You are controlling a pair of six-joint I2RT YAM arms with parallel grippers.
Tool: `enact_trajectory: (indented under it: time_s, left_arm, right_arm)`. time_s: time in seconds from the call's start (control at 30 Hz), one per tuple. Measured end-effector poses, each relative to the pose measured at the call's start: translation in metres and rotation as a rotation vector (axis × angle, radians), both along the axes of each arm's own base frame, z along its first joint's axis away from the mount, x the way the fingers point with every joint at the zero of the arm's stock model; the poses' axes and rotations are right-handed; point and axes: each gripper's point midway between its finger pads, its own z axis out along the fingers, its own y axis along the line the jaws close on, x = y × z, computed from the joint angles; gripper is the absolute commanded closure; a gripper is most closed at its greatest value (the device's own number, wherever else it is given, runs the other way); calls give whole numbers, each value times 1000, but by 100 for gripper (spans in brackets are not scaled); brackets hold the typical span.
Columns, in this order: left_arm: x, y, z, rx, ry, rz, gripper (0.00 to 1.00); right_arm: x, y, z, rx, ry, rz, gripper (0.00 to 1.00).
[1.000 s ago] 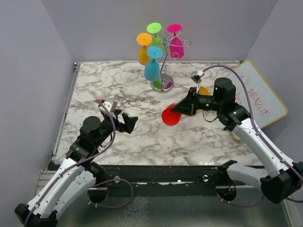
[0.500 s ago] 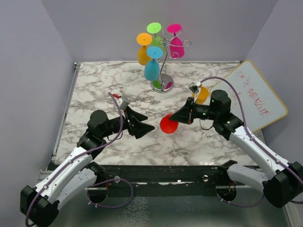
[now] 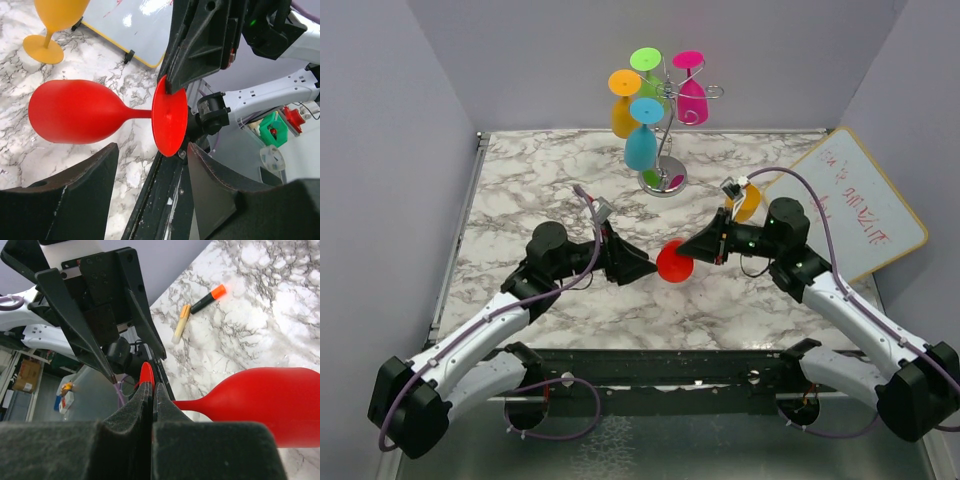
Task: Take the wine glass off the wine glass rack
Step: Place the wine glass at the center of the board.
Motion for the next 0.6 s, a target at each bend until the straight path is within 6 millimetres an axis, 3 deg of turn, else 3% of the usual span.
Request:
enact_trajectory:
  time_s: [0.1, 0.3, 0.6]
  left_arm:
    - [3, -9, 4, 2, 3, -18, 41]
    - [-6, -24, -2, 18, 25, -75, 54]
    - [-15, -35, -5, 28, 34, -113, 61]
  right_arm:
    - [-1, 0, 5, 26, -13, -1, 99]
    - [-3, 2, 17, 68, -41, 15, 99]
    - [-8, 0, 18, 70, -51, 22, 99]
